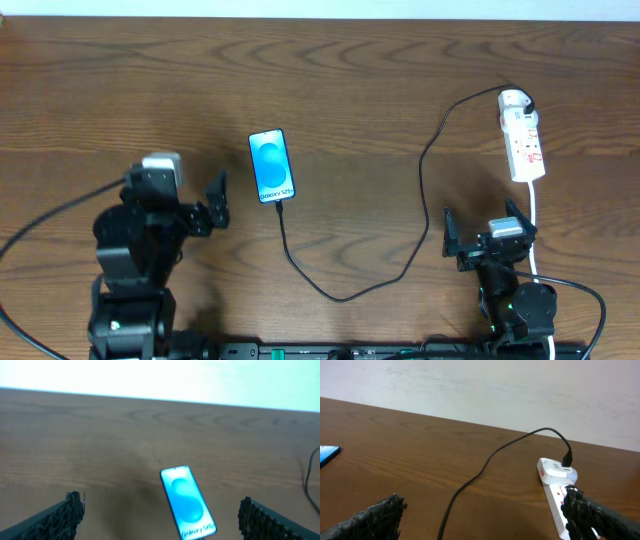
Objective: Plug charger to phone and switch on socket
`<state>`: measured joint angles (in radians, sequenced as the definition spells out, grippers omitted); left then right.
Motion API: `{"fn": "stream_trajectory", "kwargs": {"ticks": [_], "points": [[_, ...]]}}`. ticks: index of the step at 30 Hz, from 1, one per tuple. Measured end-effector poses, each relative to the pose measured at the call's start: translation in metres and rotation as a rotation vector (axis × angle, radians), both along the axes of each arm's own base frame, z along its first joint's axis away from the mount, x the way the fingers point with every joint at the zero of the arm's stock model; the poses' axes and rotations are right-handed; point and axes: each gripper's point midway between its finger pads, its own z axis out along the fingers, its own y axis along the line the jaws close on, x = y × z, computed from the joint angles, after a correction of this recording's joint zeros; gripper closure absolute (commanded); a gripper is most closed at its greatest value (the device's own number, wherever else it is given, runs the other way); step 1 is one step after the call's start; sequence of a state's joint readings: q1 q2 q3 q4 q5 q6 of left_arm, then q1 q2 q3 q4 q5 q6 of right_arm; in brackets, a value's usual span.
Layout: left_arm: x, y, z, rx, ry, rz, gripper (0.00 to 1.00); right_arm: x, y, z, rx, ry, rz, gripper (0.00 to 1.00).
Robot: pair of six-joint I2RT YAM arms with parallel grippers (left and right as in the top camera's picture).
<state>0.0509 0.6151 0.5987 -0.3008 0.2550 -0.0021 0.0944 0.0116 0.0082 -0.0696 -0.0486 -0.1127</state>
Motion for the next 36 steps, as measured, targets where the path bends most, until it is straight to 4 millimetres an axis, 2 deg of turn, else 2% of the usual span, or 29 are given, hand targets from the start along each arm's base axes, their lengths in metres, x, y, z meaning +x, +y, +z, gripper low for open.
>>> {"fn": "stream_trajectory", "kwargs": {"ticks": [4, 10, 16, 26, 36], "points": [[-0.011, 0.003, -0.023, 0.010, -0.027, 0.020, 0.00, 0.000, 0.000, 0.000, 0.000, 0.000, 0.000, 0.01], [-0.028, 0.007, -0.039, 0.024, -0.119, 0.049, 0.00, 0.000, 0.000, 0.000, 0.000, 0.000, 0.000, 0.01], [-0.034, 0.015, -0.044, 0.043, -0.208, 0.099, 0.00, 0.000, 0.000, 0.000, 0.000, 0.000, 0.000, 0.01], [-0.033, 0.025, -0.074, 0.059, -0.252, 0.155, 0.00, 0.000, 0.000, 0.000, 0.000, 0.000, 0.000, 0.01], [-0.031, 0.029, -0.073, 0.065, -0.284, 0.176, 0.00, 0.000, 0.000, 0.000, 0.000, 0.000, 0.000, 0.01]]}}
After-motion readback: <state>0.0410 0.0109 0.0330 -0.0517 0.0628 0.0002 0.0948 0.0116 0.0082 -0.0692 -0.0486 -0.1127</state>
